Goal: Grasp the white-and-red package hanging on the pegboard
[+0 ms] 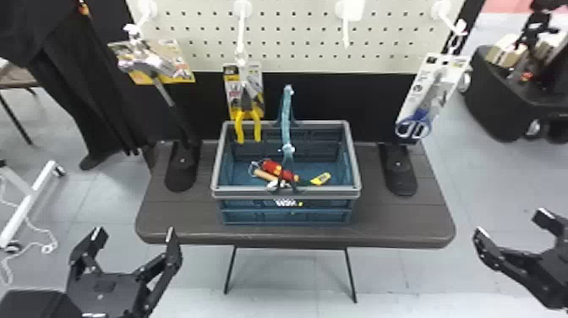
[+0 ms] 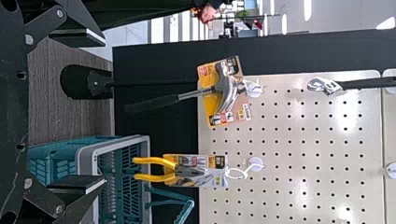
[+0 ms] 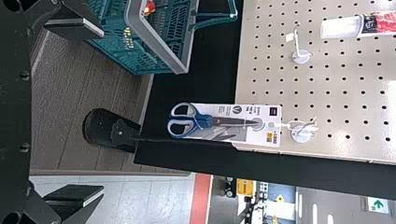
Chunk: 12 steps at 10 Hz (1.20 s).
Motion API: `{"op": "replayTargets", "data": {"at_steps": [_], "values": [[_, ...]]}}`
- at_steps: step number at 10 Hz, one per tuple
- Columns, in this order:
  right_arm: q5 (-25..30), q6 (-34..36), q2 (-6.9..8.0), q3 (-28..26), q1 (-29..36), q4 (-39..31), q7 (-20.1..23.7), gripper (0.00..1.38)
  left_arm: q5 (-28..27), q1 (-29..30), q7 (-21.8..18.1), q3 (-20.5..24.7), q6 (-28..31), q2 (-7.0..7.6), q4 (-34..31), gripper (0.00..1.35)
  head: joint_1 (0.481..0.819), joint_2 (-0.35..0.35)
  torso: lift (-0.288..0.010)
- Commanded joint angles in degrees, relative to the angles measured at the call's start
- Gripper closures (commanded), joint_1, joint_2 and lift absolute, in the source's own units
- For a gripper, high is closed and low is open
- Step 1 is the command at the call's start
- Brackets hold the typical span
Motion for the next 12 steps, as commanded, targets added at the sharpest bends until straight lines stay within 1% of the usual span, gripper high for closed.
{"op": "replayTargets", "data": {"at_steps": [1, 8, 9, 11, 12], "values": [[-0.1, -0.1, 0.05, 0.0, 0.0, 0.2, 0.0, 0.13, 0.0, 0.0, 0.0, 0.0, -0.1, -0.07, 0.0, 0.25, 0.819, 0.008, -0.1], [-0.4, 0.3, 0.05, 0.0, -0.5, 0.3, 0.1, 0.13, 0.0, -0.1, 0.0, -0.1, -0.2, -0.07, 0.0, 0.25, 0.819, 0.008, -0.1], [-1.6, 0.6, 0.05, 0.0, -0.6, -0.1, 0.4, 0.13, 0.0, -0.2, 0.0, -0.1, -0.2, 0.1, -0.1, 0.25, 0.819, 0.008, -0.1], [-0.9, 3.4, 0.05, 0.0, -1.1, -3.2, 0.7, 0.13, -0.1, 0.1, 0.2, 0.2, -0.5, 0.1, -0.3, 0.25, 0.819, 0.008, -0.1], [-1.0, 3.4, 0.05, 0.0, -2.5, -3.1, 0.7, 0.13, 0.0, -0.2, 0.2, 0.0, -0.6, 0.19, -0.3, 0.25, 0.819, 0.008, -0.1]]}}
